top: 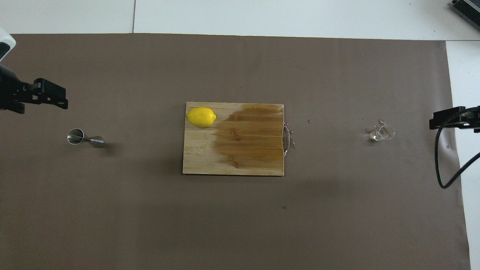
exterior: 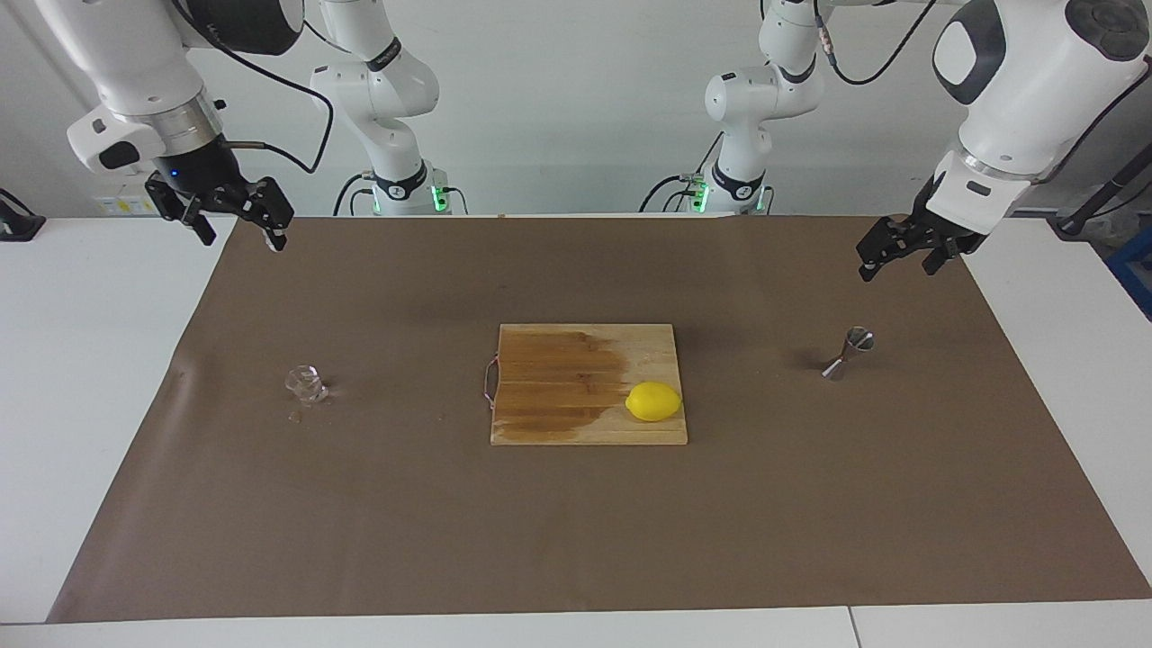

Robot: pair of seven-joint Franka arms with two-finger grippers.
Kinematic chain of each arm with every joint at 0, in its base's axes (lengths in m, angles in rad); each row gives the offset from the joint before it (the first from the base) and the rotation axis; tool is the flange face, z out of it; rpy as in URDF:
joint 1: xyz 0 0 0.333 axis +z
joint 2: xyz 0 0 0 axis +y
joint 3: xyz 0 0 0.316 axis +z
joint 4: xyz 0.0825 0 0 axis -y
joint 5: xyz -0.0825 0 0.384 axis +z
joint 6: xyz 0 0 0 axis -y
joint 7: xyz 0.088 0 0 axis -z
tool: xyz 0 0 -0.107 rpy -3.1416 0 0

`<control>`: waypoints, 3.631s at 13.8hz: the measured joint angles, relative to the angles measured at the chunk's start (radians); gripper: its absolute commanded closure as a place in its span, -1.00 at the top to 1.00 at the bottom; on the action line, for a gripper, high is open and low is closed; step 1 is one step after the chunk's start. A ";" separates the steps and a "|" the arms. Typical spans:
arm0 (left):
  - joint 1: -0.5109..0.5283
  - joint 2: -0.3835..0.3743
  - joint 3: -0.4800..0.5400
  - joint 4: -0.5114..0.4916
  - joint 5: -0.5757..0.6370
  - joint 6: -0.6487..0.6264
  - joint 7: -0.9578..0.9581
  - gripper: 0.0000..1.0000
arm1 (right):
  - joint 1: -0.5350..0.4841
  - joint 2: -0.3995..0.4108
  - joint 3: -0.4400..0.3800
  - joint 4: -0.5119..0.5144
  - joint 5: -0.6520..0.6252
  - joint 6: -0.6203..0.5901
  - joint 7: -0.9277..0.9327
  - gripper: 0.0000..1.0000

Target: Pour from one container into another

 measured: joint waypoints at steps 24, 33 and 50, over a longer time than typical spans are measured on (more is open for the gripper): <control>0.267 0.065 0.015 -0.060 -0.583 -0.233 -0.436 1.00 | 0.000 0.000 0.000 0.000 0.000 0.000 0.000 1.00; 0.354 0.182 0.016 -0.060 -0.910 -0.334 -0.909 1.00 | 0.001 -0.001 0.000 0.000 0.000 0.000 0.000 1.00; 0.451 0.487 0.018 -0.049 -1.189 -0.454 -0.971 1.00 | -0.013 -0.025 0.050 0.008 0.000 -0.066 0.002 1.00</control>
